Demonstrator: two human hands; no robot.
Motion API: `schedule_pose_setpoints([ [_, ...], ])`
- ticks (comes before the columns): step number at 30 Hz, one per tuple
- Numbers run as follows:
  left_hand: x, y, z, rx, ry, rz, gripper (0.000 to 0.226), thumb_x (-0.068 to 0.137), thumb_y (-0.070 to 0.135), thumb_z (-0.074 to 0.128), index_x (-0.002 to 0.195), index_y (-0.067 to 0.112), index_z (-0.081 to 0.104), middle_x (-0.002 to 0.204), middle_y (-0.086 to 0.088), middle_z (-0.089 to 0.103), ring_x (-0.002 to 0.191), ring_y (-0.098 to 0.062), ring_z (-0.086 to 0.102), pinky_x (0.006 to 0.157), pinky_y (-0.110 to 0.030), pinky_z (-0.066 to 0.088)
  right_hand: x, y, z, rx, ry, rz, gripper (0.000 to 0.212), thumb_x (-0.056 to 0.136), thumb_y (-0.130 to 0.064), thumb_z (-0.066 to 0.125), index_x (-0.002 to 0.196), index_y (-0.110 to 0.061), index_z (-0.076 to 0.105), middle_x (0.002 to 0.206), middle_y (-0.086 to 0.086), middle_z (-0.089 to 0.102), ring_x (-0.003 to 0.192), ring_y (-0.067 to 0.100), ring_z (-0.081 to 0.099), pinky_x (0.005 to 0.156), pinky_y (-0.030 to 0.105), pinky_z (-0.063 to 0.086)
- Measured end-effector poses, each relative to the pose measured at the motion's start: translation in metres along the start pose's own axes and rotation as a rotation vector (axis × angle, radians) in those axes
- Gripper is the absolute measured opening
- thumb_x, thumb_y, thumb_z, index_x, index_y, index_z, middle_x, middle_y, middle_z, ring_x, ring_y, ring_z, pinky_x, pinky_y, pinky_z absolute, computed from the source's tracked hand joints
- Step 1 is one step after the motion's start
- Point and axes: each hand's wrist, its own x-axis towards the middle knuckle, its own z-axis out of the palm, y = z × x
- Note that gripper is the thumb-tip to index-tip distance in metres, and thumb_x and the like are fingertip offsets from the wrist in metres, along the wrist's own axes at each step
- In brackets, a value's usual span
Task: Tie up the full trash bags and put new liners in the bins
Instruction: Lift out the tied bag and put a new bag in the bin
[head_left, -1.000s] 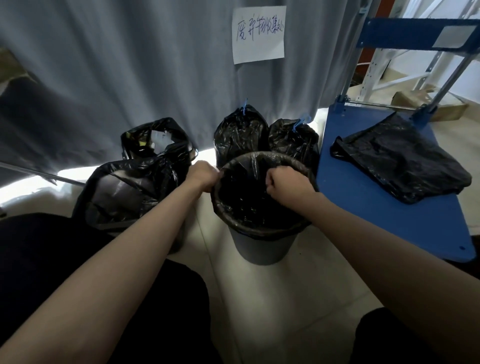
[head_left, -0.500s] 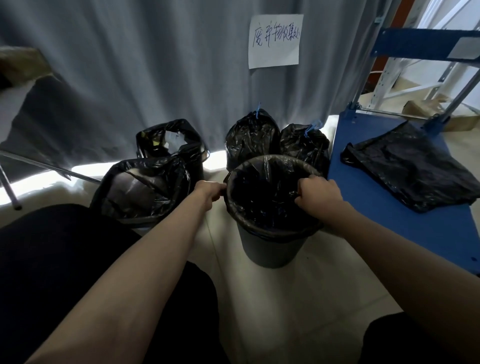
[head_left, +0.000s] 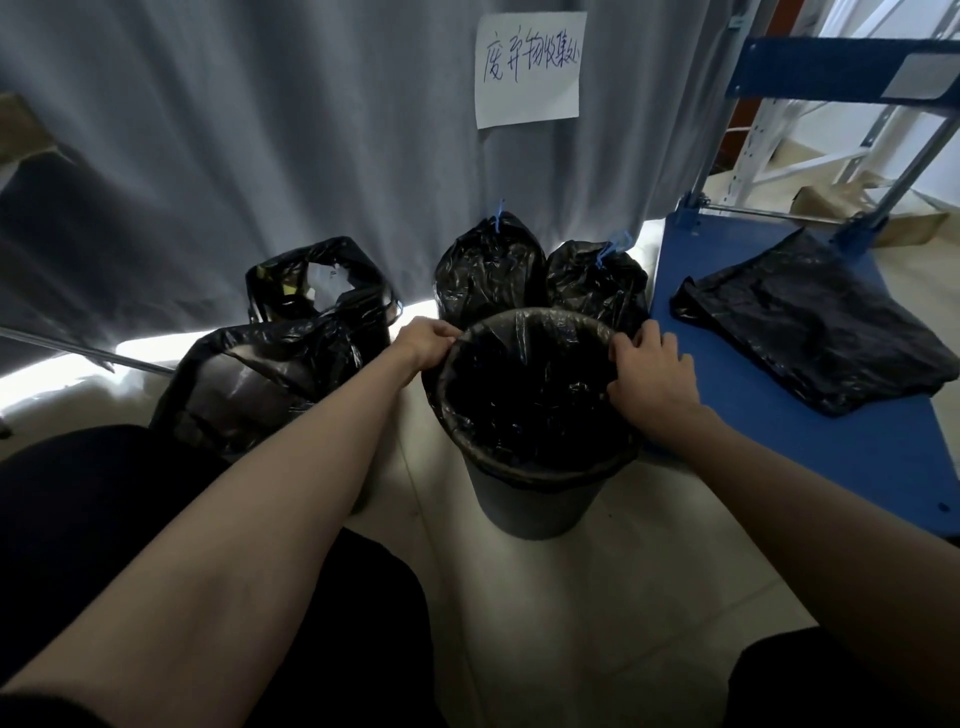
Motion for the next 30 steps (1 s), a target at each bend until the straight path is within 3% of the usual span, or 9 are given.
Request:
schedule_pose_setpoints([
  [3,0.011,0.006,-0.001,-0.008,-0.006,0.006,0.017,0.086,0.005,0.065,0.075,0.016,0.071,0.084,-0.004,0.069,0.079,-0.016,0.062,0.079,-0.028,0.053,0.002,0.001,0.001,0.073,0.0,0.024,0.04,0.089,-0.014,0.06,0.125,-0.012,0.041,0.128,0.015,0.036,0.112,0.037,0.042,0.082,0.047,0.041],
  [7,0.021,0.015,-0.008,-0.084,-0.084,-0.134,0.006,0.09,0.019,0.067,0.09,0.013,0.066,0.083,0.001,0.062,0.076,-0.013,0.056,0.082,-0.029,0.044,0.004,0.005,0.003,0.154,0.028,0.023,0.032,0.089,-0.004,0.056,0.118,-0.008,0.042,0.122,0.015,0.038,0.103,0.036,0.047,0.067,0.041,0.037],
  [12,0.018,0.01,-0.002,-0.16,-0.216,-0.459,0.03,0.097,0.008,0.048,0.067,0.012,0.051,0.068,-0.001,0.053,0.05,-0.014,0.053,0.043,-0.019,0.042,0.008,0.006,0.001,0.175,0.037,0.008,0.022,0.088,0.001,0.055,0.109,-0.006,0.049,0.117,0.012,0.043,0.101,0.034,0.049,0.067,0.04,0.04],
  [16,0.016,0.005,0.008,0.238,-0.033,-0.225,0.02,0.093,0.011,0.053,0.076,0.002,0.06,0.087,-0.015,0.062,0.07,-0.026,0.059,0.055,-0.026,0.049,0.009,0.008,0.003,0.18,0.055,-0.005,0.028,0.089,0.002,0.053,0.114,-0.008,0.049,0.116,0.011,0.046,0.099,0.033,0.05,0.065,0.04,0.039],
  [19,0.02,0.017,0.004,0.063,0.208,-0.013,0.024,0.092,0.021,0.053,0.086,0.006,0.072,0.098,-0.015,0.07,0.088,-0.031,0.067,0.083,-0.037,0.055,0.01,0.011,0.005,0.204,0.069,0.018,0.034,0.09,-0.002,0.051,0.121,-0.016,0.046,0.11,0.009,0.051,0.09,0.033,0.053,0.063,0.038,0.038],
  [21,0.017,0.028,0.0,0.092,0.103,-0.001,0.028,0.088,0.033,0.061,0.083,0.007,0.07,0.082,-0.011,0.07,0.071,-0.027,0.066,0.072,-0.039,0.059,0.009,0.012,0.004,0.233,0.045,0.06,0.032,0.091,-0.004,0.049,0.12,-0.017,0.044,0.106,0.01,0.053,0.082,0.032,0.051,0.062,0.038,0.038],
  [24,0.004,0.041,0.0,0.438,-0.127,-0.045,0.028,0.079,0.03,0.073,0.095,0.008,0.065,0.09,-0.009,0.068,0.076,-0.026,0.068,0.061,-0.034,0.059,0.008,0.009,0.004,0.262,-0.014,0.089,0.035,0.09,-0.003,0.049,0.122,-0.015,0.04,0.104,0.016,0.053,0.077,0.032,0.047,0.062,0.04,0.039],
  [27,-0.005,0.04,0.005,0.683,-0.091,0.079,0.033,0.081,0.016,0.064,0.112,0.006,0.062,0.113,-0.015,0.063,0.099,-0.032,0.065,0.08,-0.04,0.058,0.009,0.001,0.005,0.274,-0.035,0.107,0.039,0.089,-0.001,0.051,0.123,-0.012,0.036,0.109,0.019,0.05,0.081,0.034,0.047,0.065,0.042,0.038],
  [30,-0.014,0.031,0.002,0.664,-0.045,0.15,0.045,0.084,0.023,0.063,0.126,0.011,0.054,0.126,-0.015,0.057,0.116,-0.032,0.056,0.098,-0.039,0.048,0.012,-0.009,0.007,0.334,-0.051,0.125,0.037,0.091,-0.004,0.051,0.123,-0.013,0.036,0.111,0.019,0.049,0.08,0.032,0.043,0.066,0.042,0.037],
])
